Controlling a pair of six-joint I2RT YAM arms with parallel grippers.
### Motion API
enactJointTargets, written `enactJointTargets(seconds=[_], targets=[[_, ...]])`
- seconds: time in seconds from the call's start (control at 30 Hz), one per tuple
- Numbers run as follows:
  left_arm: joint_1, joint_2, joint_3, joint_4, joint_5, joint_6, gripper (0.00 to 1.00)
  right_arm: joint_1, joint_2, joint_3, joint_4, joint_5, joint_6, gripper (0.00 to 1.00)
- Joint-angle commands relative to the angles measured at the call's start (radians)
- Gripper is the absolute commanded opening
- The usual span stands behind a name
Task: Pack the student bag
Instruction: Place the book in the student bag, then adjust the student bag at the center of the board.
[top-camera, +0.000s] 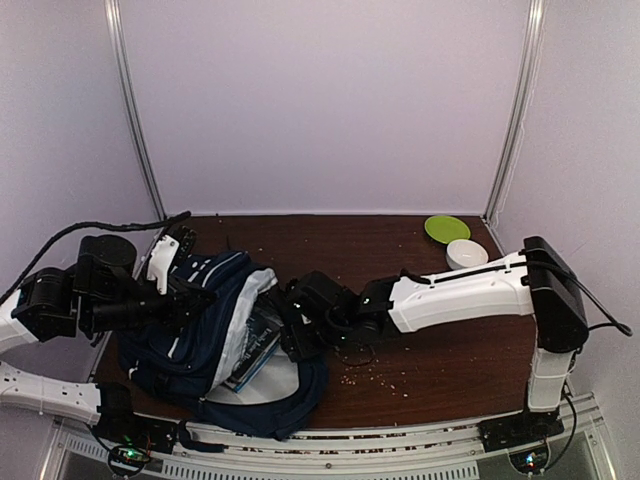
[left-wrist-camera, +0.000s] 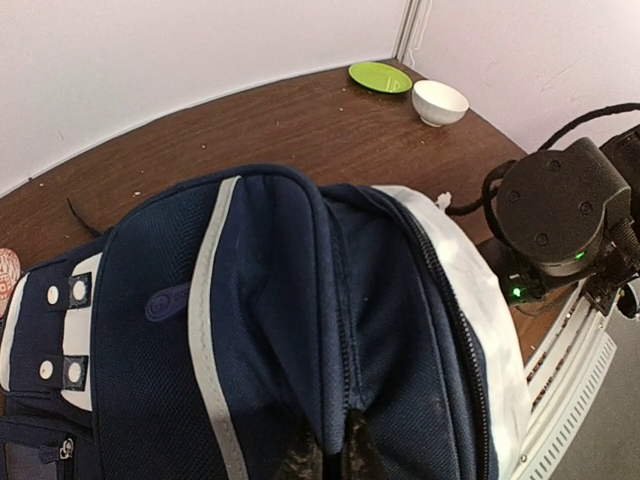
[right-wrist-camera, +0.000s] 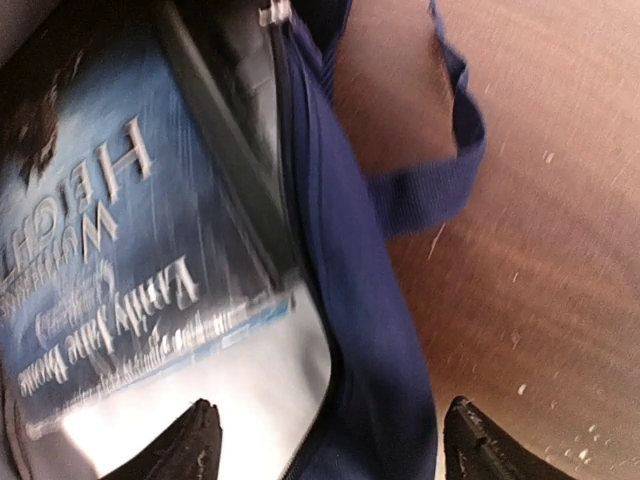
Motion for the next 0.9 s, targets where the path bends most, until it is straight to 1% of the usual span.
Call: enactJointTargets(seconds=[0.0, 0.07, 0.17, 0.27, 0.4, 0.43, 0.53, 0.6, 0.73, 0.87], targets=[[-0.006, -0.002, 0.038, 0.292, 0.018, 0.026, 0.00, -0.005, 0.081, 0.111, -0.111, 0.167, -0.044, 0.73], [-0.006, 0.005, 0.037, 0.297, 0.022, 0.030, 0.00, -0.006, 0.106, 0.125, -0.114, 0.185, -0.060, 0.67], [-0.006, 0.010, 0.031, 0.308, 0.032, 0.031, 0.00, -0.010, 0.146, 0.148, -0.127, 0.182, -0.072, 0.55], [-0.006, 0.012, 0.034, 0.308, 0.040, 0.037, 0.00, -0.016, 0.144, 0.131, -0.119, 0.187, -0.061, 0.33], [-0.006, 0.013, 0.041, 0.298, 0.016, 0.058, 0.00, -0.017, 0.008, 0.024, -0.039, 0.218, -0.033, 0.04], [-0.006, 0.018, 0.044, 0.299, 0.003, 0.071, 0.00, -0.017, -0.035, 0.000, -0.014, 0.229, -0.028, 0.00], [-0.006, 0.066, 0.090, 0.316, -0.022, 0.140, 0.00, -0.029, -0.184, -0.075, 0.034, 0.254, -0.015, 0.00], [-0.006, 0.133, 0.166, 0.309, -0.031, 0.190, 0.00, -0.045, -0.284, -0.118, 0.049, 0.268, -0.001, 0.00], [-0.006, 0.286, 0.335, 0.312, 0.019, 0.267, 0.00, -0.078, -0.457, -0.198, 0.040, 0.281, 0.007, 0.00], [0.001, 0.426, 0.420, 0.376, 0.072, 0.321, 0.00, -0.118, -0.585, -0.285, 0.014, 0.318, 0.013, 0.00]])
